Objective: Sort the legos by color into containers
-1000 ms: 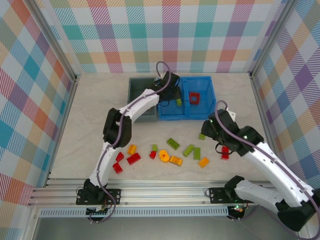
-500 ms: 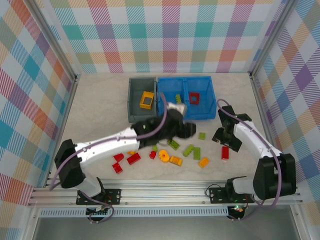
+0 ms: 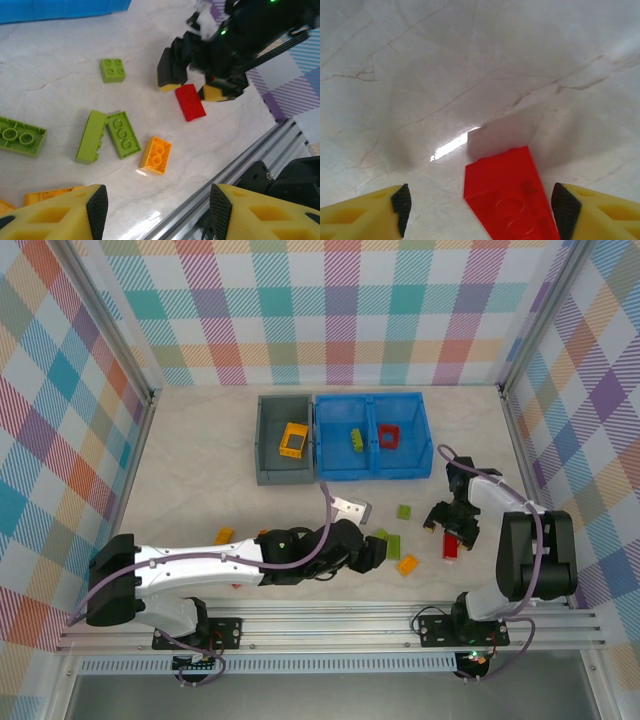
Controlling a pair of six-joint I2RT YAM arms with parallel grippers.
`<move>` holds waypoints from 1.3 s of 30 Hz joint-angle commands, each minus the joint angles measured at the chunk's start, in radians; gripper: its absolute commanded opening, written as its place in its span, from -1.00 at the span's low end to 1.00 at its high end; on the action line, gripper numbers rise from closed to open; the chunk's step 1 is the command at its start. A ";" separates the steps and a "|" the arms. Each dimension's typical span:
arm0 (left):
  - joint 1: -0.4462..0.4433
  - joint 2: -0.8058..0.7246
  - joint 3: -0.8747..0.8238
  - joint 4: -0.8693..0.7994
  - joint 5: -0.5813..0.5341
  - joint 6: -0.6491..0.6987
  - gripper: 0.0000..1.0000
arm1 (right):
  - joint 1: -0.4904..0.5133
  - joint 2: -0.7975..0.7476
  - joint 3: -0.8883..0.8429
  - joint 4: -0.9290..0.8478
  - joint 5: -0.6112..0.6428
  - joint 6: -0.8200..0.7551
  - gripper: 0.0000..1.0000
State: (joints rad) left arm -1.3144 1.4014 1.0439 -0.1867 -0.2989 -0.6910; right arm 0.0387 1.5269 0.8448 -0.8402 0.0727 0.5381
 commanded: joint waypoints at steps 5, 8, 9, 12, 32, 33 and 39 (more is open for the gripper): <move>-0.006 -0.063 -0.005 -0.005 -0.061 0.020 0.15 | 0.000 -0.010 -0.030 0.046 -0.095 -0.012 0.06; -0.006 -0.072 -0.008 -0.018 -0.077 0.023 0.15 | 0.010 -0.007 -0.032 0.049 -0.100 -0.008 -0.24; -0.005 -0.074 -0.008 -0.024 -0.085 0.021 0.15 | 0.015 -0.008 -0.034 0.052 -0.100 -0.007 -0.29; -0.004 -0.087 -0.003 -0.039 -0.108 0.016 0.15 | 0.037 -0.027 -0.032 0.046 -0.082 0.003 -0.41; 0.146 -0.093 0.205 -0.248 -0.181 0.088 0.15 | 0.173 0.225 0.640 0.077 -0.048 -0.048 -0.44; 0.146 -0.088 0.214 -0.242 -0.172 0.096 0.15 | 0.173 0.270 0.680 0.078 -0.057 -0.051 -0.44; 0.137 -0.017 0.293 -0.170 -0.022 0.198 0.15 | 0.171 0.476 0.864 0.043 -0.073 -0.048 -0.43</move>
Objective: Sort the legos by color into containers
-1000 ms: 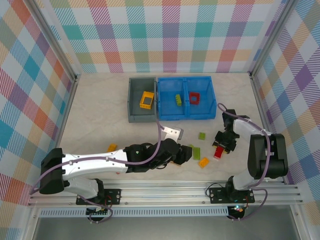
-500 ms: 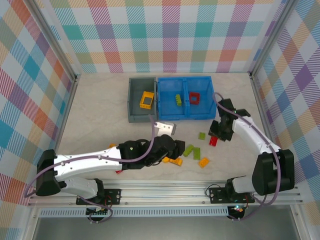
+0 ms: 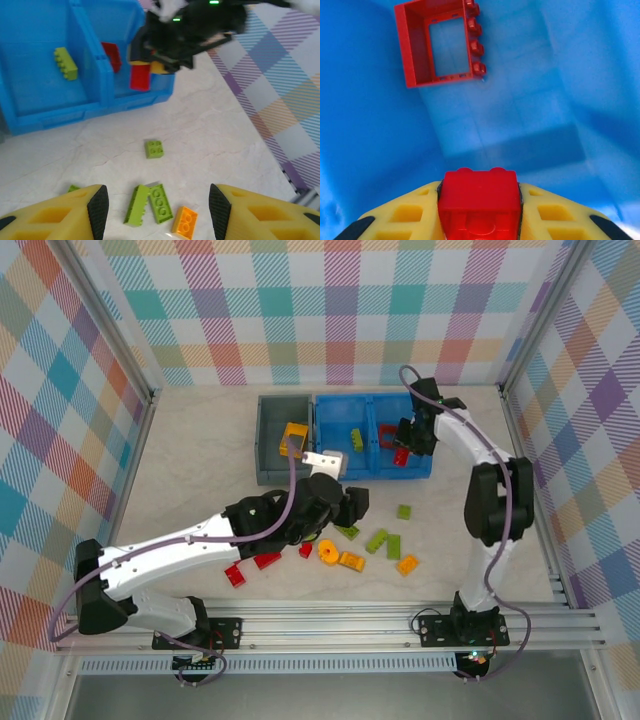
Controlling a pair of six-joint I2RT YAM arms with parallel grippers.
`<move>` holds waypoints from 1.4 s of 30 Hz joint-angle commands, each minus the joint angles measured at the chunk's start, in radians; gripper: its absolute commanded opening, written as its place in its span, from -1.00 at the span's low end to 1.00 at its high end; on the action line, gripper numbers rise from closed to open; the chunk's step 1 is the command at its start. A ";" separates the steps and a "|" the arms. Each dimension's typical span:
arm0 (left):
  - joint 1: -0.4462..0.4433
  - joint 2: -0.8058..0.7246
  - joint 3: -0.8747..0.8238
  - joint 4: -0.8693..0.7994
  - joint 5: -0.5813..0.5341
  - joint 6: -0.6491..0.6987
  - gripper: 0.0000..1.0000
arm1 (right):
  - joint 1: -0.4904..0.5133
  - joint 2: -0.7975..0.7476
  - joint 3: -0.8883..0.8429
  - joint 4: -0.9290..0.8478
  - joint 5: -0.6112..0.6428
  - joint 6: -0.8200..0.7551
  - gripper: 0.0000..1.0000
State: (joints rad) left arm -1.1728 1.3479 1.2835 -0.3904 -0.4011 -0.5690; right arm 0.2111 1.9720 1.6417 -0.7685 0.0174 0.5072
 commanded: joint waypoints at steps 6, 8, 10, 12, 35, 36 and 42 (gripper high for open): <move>-0.027 0.182 0.212 -0.043 0.084 0.108 0.16 | -0.001 0.151 0.187 -0.078 -0.031 -0.014 -0.42; -0.040 0.239 0.281 -0.102 0.040 0.105 0.16 | -0.001 0.180 0.211 -0.090 -0.045 -0.014 -0.39; -0.049 0.286 0.339 -0.152 -0.006 0.097 0.16 | -0.001 0.199 0.233 -0.105 -0.059 -0.014 -0.36; -0.060 0.323 0.394 -0.193 -0.048 0.096 0.16 | -0.001 0.211 0.246 -0.112 -0.067 -0.016 -0.28; 0.232 -0.170 -0.182 -0.575 -0.105 -0.350 0.16 | 0.351 -0.656 -0.335 0.197 -0.090 -0.152 0.36; 0.268 -0.193 -0.223 -0.568 -0.070 -0.347 0.16 | 0.410 -0.696 -0.393 0.226 -0.102 -0.156 0.37; 0.388 -0.129 -0.332 -0.476 0.067 -0.173 0.25 | 0.741 -0.841 -0.653 0.346 -0.094 -0.082 0.44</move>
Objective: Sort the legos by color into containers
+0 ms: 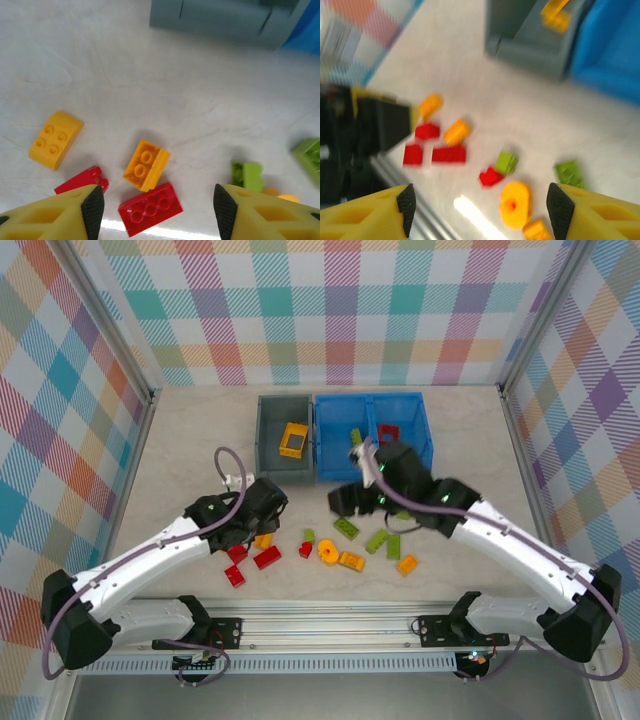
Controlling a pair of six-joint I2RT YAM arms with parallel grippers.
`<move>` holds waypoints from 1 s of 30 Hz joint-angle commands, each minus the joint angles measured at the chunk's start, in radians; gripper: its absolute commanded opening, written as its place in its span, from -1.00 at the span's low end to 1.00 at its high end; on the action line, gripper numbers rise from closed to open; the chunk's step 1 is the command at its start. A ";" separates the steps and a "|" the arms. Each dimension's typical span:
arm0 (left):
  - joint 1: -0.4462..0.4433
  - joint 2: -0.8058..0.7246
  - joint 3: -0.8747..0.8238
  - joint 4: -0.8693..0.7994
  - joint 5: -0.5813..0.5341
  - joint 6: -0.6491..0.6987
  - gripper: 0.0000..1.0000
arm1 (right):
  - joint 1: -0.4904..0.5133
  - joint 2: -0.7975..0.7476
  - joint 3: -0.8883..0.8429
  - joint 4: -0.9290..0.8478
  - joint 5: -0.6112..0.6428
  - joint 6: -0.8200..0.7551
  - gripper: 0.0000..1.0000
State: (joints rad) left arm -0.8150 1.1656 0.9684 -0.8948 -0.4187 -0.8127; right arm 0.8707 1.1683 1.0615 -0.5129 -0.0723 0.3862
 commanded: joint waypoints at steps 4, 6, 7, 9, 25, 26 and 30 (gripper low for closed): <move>0.095 0.176 -0.053 0.101 0.160 0.149 0.25 | 0.251 -0.098 -0.189 0.181 0.021 0.096 0.56; 0.122 0.217 -0.066 0.141 0.193 0.178 0.26 | 0.322 -0.107 -0.205 0.185 0.062 0.106 0.61; 0.136 0.233 -0.070 0.161 0.208 0.196 0.26 | 0.352 -0.110 -0.210 0.185 0.082 0.113 0.63; 0.151 0.267 -0.065 0.187 0.227 0.228 0.27 | 0.382 -0.106 -0.212 0.177 0.108 0.131 0.63; 0.178 0.377 -0.097 0.198 0.233 0.255 0.12 | 0.412 -0.117 -0.217 0.163 0.184 0.187 0.62; 0.178 0.388 -0.101 0.205 0.231 0.252 0.10 | 0.413 -0.112 -0.214 0.160 0.184 0.189 0.62; 0.178 0.408 -0.109 0.228 0.219 0.248 0.01 | 0.413 -0.109 -0.204 0.154 0.190 0.194 0.61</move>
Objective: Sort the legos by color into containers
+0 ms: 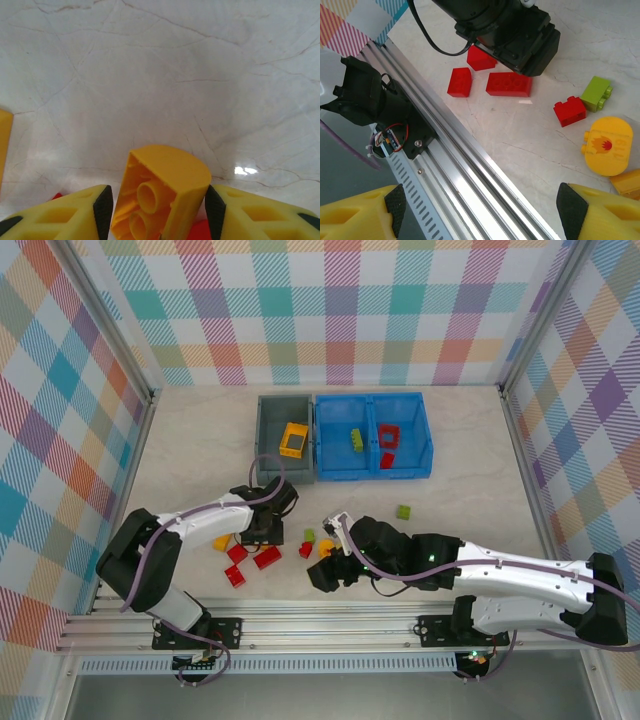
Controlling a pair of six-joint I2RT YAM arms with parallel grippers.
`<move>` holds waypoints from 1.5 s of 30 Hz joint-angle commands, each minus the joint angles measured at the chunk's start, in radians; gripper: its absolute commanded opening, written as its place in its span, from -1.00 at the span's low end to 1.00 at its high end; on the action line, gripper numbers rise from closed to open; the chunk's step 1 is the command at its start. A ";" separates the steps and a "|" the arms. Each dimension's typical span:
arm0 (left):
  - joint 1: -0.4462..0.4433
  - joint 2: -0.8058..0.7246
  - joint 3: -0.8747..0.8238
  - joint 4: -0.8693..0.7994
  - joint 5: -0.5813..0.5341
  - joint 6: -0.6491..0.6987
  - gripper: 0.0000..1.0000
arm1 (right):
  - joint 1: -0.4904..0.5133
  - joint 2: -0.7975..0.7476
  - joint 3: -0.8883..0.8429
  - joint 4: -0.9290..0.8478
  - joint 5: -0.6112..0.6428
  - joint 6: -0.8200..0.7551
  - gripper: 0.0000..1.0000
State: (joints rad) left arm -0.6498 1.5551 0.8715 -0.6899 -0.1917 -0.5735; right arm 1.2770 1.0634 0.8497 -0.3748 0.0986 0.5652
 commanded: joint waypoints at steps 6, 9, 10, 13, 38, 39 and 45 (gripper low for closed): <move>0.013 0.019 0.007 0.058 -0.014 0.025 -0.34 | 0.007 -0.008 -0.001 0.019 0.038 0.023 0.59; 0.013 0.009 0.035 0.047 -0.033 0.032 -0.38 | 0.006 -0.012 0.004 0.018 0.051 0.024 0.58; 0.013 0.004 0.052 0.036 -0.037 0.034 -0.39 | 0.007 -0.015 0.008 0.015 0.062 0.024 0.58; 0.013 -0.017 0.128 -0.012 -0.038 0.045 -0.40 | 0.007 -0.027 0.030 0.000 0.120 0.010 0.57; 0.235 0.628 1.318 -0.292 -0.126 0.292 -0.57 | -0.262 0.202 0.288 0.108 0.221 -0.068 0.58; 0.242 0.665 1.358 -0.292 -0.136 0.300 -0.57 | -0.275 0.217 0.295 0.131 0.213 -0.071 0.58; 0.265 0.854 1.561 -0.305 -0.193 0.321 -0.57 | -0.341 0.315 0.345 0.235 0.122 -0.076 0.59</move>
State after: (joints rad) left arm -0.3977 2.3680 2.3547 -0.9443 -0.3325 -0.2848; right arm 0.9504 1.3514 1.1522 -0.2291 0.2707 0.5079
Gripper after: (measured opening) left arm 0.245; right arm 0.793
